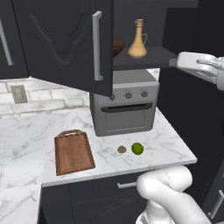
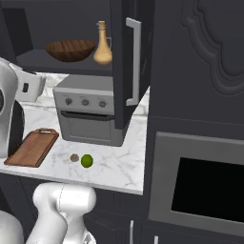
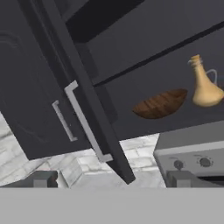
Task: Open the cabinet. Place the bowl and condiment on the counter. Then place the lime and garlic on the cutting board.
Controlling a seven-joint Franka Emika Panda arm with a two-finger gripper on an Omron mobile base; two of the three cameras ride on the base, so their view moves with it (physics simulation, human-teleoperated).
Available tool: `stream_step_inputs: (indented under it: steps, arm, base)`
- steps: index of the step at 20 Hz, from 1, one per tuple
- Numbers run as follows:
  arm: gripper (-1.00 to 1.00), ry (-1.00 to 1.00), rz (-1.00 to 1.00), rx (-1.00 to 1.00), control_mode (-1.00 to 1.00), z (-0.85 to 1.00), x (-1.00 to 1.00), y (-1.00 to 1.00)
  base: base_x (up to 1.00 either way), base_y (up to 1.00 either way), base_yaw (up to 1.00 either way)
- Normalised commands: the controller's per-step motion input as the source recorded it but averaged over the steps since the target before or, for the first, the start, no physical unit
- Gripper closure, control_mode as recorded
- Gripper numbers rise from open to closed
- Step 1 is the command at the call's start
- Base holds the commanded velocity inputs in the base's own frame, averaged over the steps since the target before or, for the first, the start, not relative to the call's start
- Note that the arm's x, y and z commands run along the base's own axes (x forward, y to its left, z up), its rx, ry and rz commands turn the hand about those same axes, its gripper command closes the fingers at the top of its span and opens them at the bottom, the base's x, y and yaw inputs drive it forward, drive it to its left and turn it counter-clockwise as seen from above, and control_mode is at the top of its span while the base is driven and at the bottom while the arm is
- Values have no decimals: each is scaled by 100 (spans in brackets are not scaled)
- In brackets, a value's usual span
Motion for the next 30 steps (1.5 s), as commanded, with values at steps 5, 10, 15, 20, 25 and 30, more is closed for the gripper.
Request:
stream_step_inputs:
  steps: [5,10,15,20,25,30]
  arm:
    - [-100,0,0,22,-100,0,83,-48]
    - [-100,9,0,13,-100,-5,100,5]
    - [-100,20,0,9,-100,-3,85,36]
    - [-100,27,1,6,-100,0,31,62]
    - [-100,25,11,5,-100,-1,1,74]
    - [-100,15,15,3,-100,-8,0,74]
  base:
    - [0,0,0]
    - [0,0,0]
    - [0,0,0]
    - [0,0,0]
    - [0,0,0]
    - [0,0,0]
